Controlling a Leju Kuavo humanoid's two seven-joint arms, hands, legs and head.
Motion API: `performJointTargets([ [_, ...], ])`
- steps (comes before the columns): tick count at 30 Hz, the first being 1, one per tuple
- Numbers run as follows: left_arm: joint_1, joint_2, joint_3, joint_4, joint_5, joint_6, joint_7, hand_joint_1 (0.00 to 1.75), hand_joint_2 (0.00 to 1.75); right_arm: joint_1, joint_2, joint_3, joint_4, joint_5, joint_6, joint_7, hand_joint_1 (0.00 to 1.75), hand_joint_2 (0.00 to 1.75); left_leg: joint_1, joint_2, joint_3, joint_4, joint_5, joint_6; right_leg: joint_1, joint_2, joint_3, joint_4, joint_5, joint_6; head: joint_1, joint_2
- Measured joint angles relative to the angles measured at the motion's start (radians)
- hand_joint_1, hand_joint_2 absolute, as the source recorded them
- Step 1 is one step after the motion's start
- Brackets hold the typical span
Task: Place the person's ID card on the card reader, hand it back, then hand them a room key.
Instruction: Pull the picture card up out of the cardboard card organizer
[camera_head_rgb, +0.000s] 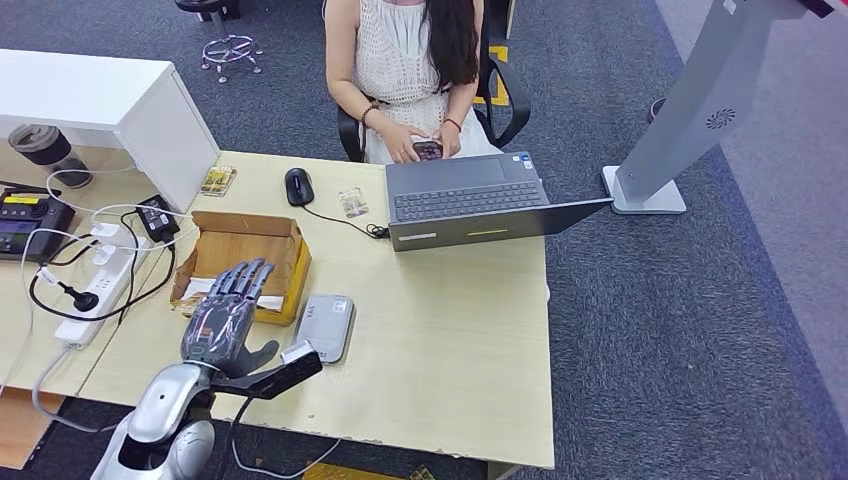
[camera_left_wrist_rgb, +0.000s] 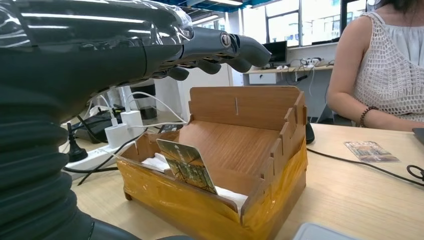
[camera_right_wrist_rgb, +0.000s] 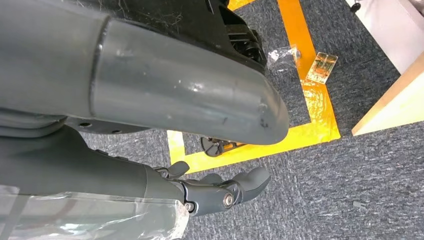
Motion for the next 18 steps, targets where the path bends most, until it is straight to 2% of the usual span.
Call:
performJointTargets([
  [12, -0.039, 0.0, 0.02, 0.043, 0.002, -0.005, 0.018, 0.0, 1.75, 0.0, -0.001, 0.0, 0.0, 0.017, 0.0, 0.005, 0.0, 0.0, 0.0, 0.0, 0.0, 0.0, 0.0, 0.0, 0.0, 0.0, 0.0, 0.0, 0.0, 0.0, 0.0, 0.0],
  [18, -0.042, -0.003, 0.037, 0.054, -0.005, 0.003, 0.052, 0.0, 1.75, 0.0, -0.001, 0.0, 0.0, 0.019, 0.0, 0.007, 0.0, 0.0, 0.0, 0.0, 0.0, 0.0, 0.0, 0.0, 0.0, 0.0, 0.0, 0.0, 0.0, 0.0, 0.0, 0.0],
])
